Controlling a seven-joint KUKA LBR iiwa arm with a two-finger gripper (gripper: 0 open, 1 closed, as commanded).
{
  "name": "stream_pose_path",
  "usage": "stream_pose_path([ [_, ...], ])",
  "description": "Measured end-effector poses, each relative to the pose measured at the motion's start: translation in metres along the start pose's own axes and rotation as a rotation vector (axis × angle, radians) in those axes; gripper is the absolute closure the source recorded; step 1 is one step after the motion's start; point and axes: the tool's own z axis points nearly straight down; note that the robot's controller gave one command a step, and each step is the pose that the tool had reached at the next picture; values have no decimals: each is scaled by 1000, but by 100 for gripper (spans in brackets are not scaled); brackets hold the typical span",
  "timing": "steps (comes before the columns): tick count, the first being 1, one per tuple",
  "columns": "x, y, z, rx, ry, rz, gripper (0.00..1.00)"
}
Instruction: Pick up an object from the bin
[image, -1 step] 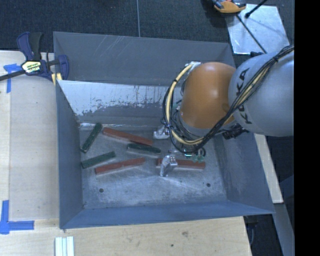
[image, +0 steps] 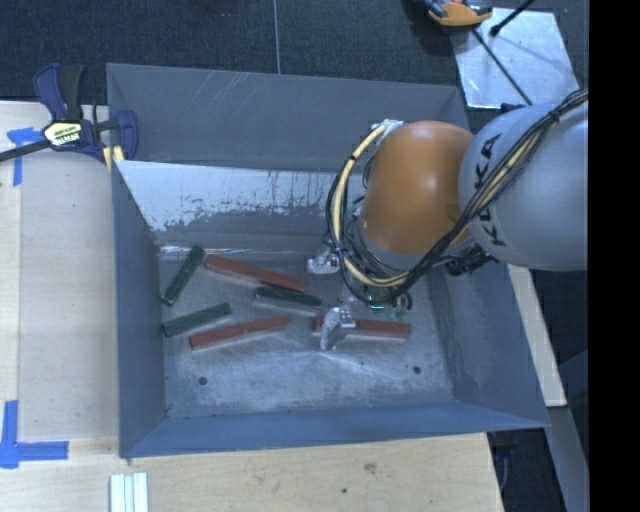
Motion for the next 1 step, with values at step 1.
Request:
stream_pose_path([
  [1, -45, -8, 75, -3, -22, 115, 100],
])
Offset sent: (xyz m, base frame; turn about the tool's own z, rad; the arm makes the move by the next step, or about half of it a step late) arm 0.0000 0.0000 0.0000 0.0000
